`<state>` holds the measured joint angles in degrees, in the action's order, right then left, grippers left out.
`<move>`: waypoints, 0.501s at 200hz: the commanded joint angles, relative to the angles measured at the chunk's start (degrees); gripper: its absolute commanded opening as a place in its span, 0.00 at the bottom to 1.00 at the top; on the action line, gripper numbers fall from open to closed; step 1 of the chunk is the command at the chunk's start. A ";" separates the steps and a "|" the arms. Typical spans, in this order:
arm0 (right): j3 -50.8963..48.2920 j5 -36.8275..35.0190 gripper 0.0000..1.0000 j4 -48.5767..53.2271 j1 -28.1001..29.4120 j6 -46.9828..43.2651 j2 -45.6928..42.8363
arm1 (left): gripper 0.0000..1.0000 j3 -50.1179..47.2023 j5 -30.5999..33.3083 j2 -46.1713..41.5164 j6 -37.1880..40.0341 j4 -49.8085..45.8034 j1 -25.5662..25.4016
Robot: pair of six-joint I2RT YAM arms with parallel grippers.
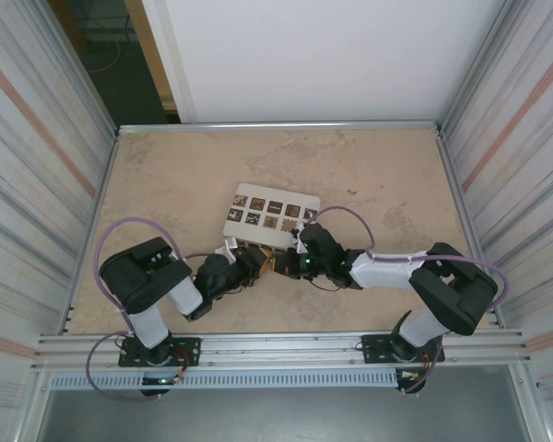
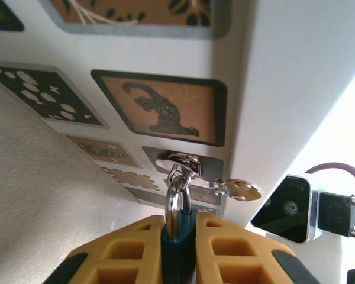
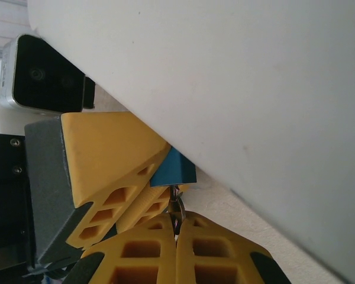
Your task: Unlock the padlock with the key
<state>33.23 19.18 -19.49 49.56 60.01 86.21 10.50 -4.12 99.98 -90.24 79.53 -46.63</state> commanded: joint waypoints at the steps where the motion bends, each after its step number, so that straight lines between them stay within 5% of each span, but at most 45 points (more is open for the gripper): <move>1: 1.18 2.38 0.01 -1.32 1.33 1.10 -0.23 | 0.09 1.28 1.53 0.61 1.22 0.89 -0.21; 55: 0.01 -1.00 0.27 5.62 1.20 -3.46 -5.47 | 0.00 1.62 1.13 -2.72 2.61 -2.36 -0.22; 100: 0.46 -6.48 0.39 17.00 1.20 -13.61 -12.80 | 0.00 2.87 0.71 -11.61 2.79 -15.89 -0.24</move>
<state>33.17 17.12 -11.20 50.37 54.37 77.82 11.49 -4.14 94.37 -89.21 70.87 -46.63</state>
